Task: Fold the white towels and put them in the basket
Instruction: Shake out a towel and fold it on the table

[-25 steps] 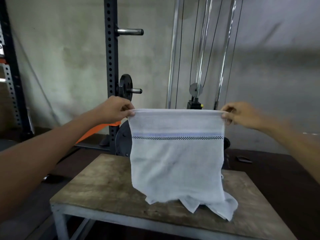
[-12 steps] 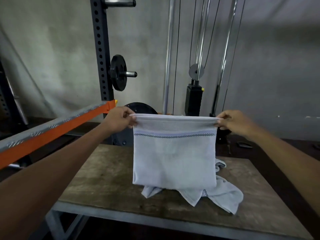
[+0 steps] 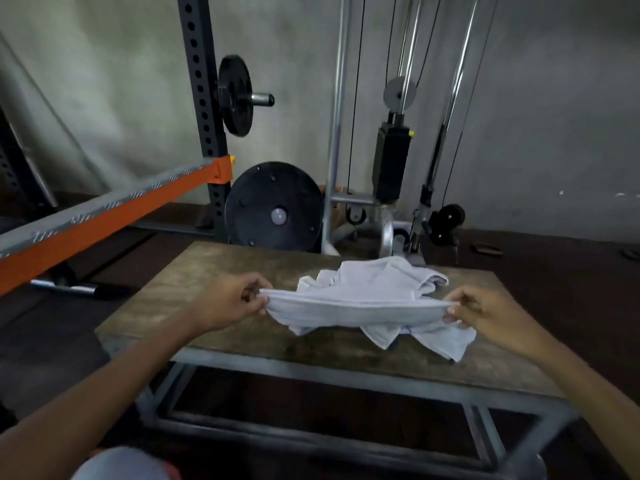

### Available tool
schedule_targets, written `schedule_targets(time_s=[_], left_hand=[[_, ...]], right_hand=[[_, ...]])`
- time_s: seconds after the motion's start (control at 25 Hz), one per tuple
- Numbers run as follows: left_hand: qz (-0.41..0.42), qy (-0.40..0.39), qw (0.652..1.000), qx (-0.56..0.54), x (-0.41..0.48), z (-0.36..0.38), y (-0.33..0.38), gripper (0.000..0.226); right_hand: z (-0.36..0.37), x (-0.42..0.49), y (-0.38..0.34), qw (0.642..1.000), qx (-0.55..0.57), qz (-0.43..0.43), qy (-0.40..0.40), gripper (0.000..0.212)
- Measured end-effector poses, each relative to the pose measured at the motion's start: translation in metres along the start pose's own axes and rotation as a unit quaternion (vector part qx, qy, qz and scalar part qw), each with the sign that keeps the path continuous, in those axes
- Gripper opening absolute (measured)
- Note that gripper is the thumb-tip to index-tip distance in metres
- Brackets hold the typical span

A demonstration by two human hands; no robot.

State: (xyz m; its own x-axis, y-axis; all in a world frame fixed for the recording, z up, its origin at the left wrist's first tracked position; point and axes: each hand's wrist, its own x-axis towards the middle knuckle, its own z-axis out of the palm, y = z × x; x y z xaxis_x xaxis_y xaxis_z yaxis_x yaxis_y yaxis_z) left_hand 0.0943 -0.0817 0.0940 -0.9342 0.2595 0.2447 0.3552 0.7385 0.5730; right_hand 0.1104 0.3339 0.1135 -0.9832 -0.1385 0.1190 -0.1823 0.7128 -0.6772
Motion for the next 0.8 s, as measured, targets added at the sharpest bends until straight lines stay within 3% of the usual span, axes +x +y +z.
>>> schedule_targets(time_s=[0.16,0.36,0.52,0.72,0.8], left_hand=[[-0.028,-0.067,0.997,-0.003,-0.029,0.062,-0.037,0.028],[-0.102,-0.007,0.991,-0.082,-0.006,0.096,-0.061,0.017],[-0.106,0.056,0.991,-0.052,0.048,0.098,-0.071,0.010],[-0.138,0.037,0.989,-0.027,0.112,0.107,-0.095,0.011],[-0.149,0.022,0.988,-0.029,0.125,0.113,-0.102,0.013]], right_hand=[[0.057,-0.024,0.052,0.998,0.004,0.051,-0.035,0.017],[0.079,0.011,0.078,0.998,-0.021,0.047,0.019,0.015],[0.073,0.075,0.077,0.995,-0.079,0.021,0.048,0.007],[0.074,0.145,0.098,0.990,-0.142,0.017,0.014,0.025],[0.078,0.156,0.104,0.987,-0.160,0.026,0.007,0.022]])
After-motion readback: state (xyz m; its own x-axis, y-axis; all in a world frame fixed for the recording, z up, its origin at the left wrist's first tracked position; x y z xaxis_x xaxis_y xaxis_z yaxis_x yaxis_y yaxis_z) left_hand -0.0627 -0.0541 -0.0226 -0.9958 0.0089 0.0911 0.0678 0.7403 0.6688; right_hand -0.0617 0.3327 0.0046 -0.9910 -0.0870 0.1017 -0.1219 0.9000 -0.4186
